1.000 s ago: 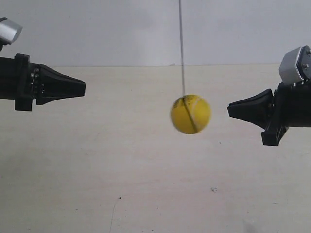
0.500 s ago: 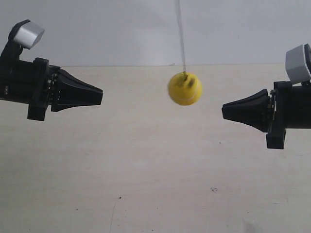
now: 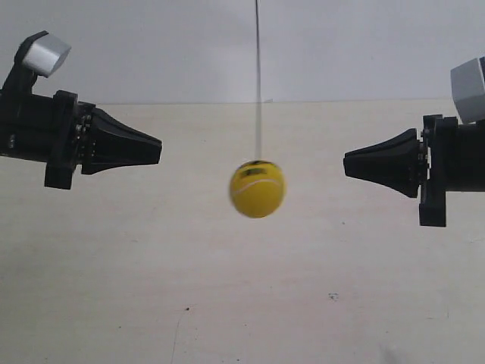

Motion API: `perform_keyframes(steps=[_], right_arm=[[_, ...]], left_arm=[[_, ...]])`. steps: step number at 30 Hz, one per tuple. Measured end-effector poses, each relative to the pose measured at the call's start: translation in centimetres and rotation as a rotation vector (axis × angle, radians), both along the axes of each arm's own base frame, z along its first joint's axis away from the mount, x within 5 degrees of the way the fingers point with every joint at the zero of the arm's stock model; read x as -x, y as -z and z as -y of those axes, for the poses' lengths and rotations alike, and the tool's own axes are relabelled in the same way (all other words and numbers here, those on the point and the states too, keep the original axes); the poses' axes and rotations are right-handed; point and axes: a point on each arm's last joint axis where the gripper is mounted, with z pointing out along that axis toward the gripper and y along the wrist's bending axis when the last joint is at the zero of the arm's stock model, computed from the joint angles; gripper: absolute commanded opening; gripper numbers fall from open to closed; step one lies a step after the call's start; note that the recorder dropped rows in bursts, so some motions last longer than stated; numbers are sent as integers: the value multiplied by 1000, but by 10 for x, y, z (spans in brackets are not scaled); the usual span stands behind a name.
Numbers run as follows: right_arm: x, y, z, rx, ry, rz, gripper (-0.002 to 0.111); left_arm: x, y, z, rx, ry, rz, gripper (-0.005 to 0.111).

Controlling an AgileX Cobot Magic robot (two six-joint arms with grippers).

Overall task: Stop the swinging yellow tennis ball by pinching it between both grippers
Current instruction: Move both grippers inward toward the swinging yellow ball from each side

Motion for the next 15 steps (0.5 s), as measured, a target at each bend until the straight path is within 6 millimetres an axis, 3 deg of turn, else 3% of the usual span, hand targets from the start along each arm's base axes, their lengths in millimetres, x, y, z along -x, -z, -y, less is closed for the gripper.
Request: perform_keyframes(steps=[15], right_arm=[[0, 0, 0, 5, -5, 7, 0]], left_arm=[[5, 0, 18, -3, 67, 19, 5]])
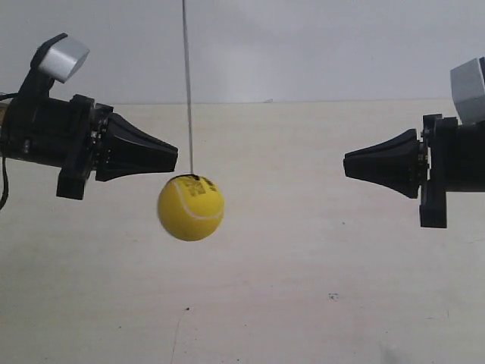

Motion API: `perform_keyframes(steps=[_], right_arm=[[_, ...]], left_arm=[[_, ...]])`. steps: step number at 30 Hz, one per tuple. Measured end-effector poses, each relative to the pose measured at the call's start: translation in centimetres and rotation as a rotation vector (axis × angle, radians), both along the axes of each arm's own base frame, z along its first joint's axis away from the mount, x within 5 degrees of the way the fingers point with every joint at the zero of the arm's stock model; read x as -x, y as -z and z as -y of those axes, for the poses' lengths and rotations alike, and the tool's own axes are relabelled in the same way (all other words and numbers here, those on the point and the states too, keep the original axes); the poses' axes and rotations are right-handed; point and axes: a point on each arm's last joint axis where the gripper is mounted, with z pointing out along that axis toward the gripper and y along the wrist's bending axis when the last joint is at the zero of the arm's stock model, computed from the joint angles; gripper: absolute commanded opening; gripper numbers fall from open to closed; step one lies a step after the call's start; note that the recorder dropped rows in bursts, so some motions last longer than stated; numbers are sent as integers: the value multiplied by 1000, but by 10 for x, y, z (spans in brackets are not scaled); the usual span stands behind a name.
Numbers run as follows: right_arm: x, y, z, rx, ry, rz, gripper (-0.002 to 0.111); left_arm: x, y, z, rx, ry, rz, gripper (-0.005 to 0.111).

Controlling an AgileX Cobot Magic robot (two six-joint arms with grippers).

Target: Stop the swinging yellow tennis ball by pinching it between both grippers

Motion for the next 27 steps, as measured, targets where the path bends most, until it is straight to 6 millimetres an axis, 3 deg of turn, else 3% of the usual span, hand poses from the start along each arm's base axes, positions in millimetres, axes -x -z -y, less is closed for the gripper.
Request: perform_keyframes(steps=[15, 27], right_arm=[[1, 0, -6, 1, -24, 9, 0], [2, -1, -15, -7, -53, 32, 0]], left_arm=[[10, 0, 26, 1, 99, 30, 5], [9, -2, 28, 18, 94, 55, 5]])
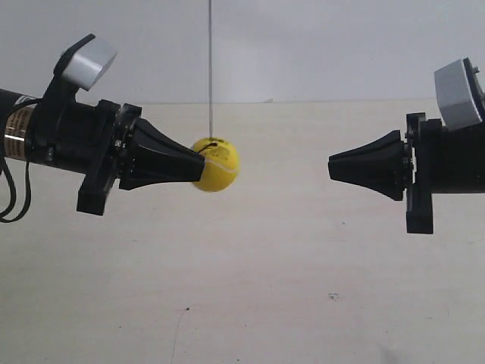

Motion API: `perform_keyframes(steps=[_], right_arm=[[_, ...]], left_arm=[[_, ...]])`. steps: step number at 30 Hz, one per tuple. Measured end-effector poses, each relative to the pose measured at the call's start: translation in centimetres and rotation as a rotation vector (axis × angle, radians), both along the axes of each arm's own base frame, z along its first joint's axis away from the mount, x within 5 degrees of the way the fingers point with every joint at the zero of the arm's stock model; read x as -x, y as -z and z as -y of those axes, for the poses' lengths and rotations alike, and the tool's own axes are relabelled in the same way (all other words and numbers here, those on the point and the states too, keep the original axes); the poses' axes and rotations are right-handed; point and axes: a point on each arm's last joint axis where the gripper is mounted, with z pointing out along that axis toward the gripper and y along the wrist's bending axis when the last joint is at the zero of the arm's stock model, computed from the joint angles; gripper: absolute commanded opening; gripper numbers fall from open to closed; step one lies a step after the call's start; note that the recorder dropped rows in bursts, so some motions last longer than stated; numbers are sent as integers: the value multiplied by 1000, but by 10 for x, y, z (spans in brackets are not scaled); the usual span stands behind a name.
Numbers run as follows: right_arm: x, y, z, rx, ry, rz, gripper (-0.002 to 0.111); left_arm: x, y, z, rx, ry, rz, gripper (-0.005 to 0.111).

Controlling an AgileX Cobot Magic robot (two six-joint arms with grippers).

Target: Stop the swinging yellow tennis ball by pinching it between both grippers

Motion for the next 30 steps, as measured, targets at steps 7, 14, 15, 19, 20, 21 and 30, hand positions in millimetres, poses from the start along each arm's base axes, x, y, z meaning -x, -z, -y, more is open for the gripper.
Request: perform_keyframes(steps=[7, 14, 15, 19, 20, 21, 30], right_arm=[[0, 0, 0, 0, 0, 0, 0], [-1, -1, 0, -5, 6, 8, 0], [-1, -1, 0, -8, 10, 13, 0], [-2, -2, 0, -14, 18, 23, 0], [-2, -2, 0, -13, 17, 26, 0], [-2, -2, 0, -12, 17, 31, 0], [-4, 1, 0, -13, 18, 35, 0]], left_arm=[[-3, 5, 1, 6, -6, -13, 5], [-3, 4, 1, 10, -9, -12, 5], [-3, 4, 1, 10, -9, -11, 5], [-3, 4, 1, 10, -6, -2, 5], [-3, 4, 1, 10, -6, -2, 5], [-3, 4, 1, 10, -6, -2, 5], [-3, 5, 1, 9, -4, -1, 5]])
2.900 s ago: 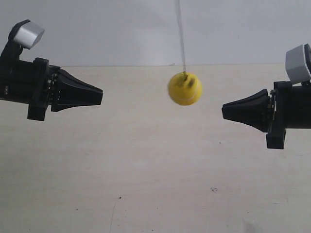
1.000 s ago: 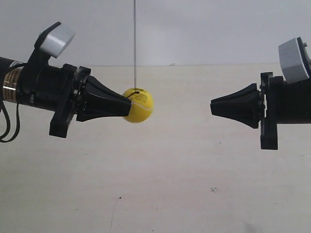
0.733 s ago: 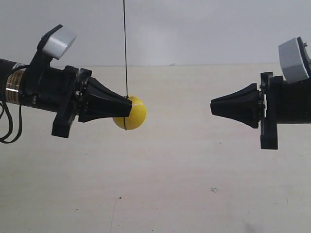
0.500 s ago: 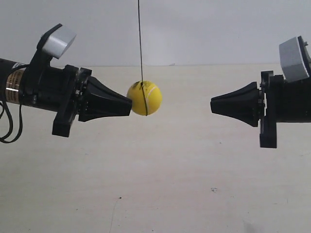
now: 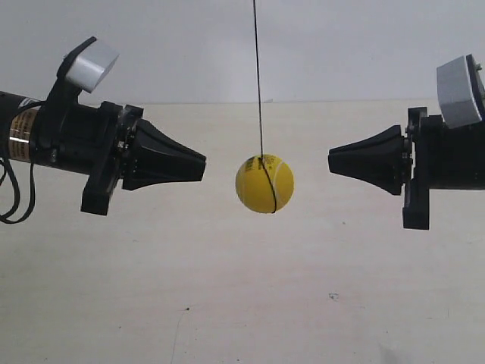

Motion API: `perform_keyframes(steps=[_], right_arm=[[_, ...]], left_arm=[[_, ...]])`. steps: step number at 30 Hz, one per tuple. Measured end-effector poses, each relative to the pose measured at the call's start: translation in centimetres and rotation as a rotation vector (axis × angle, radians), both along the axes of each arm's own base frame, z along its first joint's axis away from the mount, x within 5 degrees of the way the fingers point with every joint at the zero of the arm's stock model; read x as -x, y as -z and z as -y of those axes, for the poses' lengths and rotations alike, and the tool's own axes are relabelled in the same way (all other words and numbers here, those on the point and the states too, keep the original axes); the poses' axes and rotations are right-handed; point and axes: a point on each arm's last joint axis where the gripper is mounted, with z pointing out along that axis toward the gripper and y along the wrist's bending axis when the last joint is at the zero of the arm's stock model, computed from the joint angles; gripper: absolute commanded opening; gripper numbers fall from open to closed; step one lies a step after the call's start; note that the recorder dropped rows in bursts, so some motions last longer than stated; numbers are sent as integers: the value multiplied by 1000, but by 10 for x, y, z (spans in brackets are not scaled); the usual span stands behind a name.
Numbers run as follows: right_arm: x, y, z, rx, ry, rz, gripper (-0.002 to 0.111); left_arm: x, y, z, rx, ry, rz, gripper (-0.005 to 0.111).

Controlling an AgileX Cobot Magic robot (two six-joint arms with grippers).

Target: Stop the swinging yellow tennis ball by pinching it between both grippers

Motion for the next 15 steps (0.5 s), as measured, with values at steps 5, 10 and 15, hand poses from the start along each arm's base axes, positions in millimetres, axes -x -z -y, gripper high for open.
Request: perform_keyframes(steps=[5, 10, 15], right_arm=[[-10, 13, 1, -13, 10, -44, 0], [-17, 21, 1, -13, 7, -84, 0], [-16, 22, -5, -4, -24, -88, 0]], left_arm=[[-6, 19, 1, -7, 5, -45, 5], [-12, 23, 2, -11, 7, -46, 5], [-13, 22, 2, -9, 5, -42, 5]])
